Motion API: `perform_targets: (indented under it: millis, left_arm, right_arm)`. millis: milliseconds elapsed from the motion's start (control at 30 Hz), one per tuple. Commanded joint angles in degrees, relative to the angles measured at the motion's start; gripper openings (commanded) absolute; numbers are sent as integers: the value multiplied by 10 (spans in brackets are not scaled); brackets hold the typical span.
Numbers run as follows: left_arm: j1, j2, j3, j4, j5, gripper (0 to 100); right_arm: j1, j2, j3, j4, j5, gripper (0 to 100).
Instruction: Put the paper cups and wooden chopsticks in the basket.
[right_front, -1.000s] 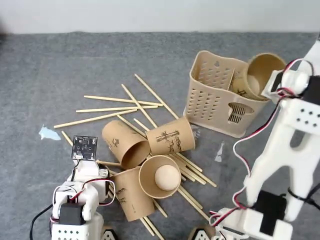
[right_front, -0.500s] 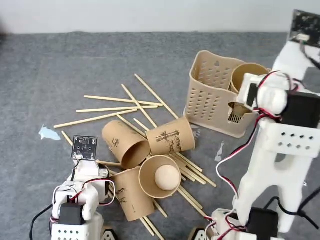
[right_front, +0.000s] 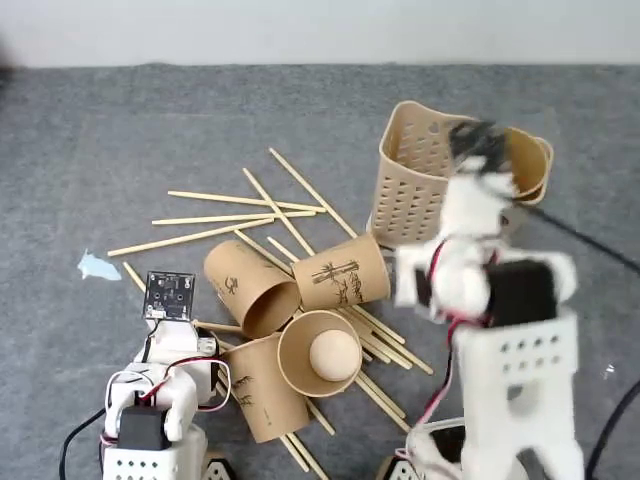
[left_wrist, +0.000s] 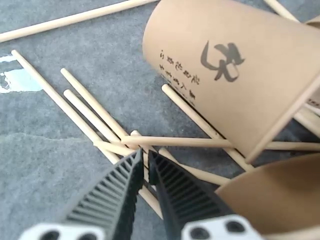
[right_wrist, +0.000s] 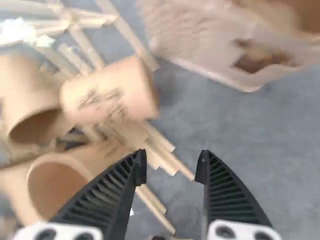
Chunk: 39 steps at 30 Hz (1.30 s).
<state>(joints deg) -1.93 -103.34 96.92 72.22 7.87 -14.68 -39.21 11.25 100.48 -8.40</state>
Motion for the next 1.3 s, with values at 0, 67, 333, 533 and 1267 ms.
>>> perform_targets:
  millis: [0, 67, 333, 533, 1267]
  left_arm:
    - [2, -10, -5, 2, 6, 14]
    - [2, -10, -5, 2, 6, 14]
    - [2, -10, -5, 2, 6, 14]
    - [2, -10, -5, 2, 6, 14]
    - [2, -10, -5, 2, 6, 14]
  right_arm:
    - [-92, -80, 59, 23, 3, 169]
    - [-138, -107, 92, 23, 3, 169]
    - [-226, -121, 158, 6, -19, 169]
    - [-271, -121, 225, -52, -23, 169]
    - [-105, -126, 215, -61, 40, 8]
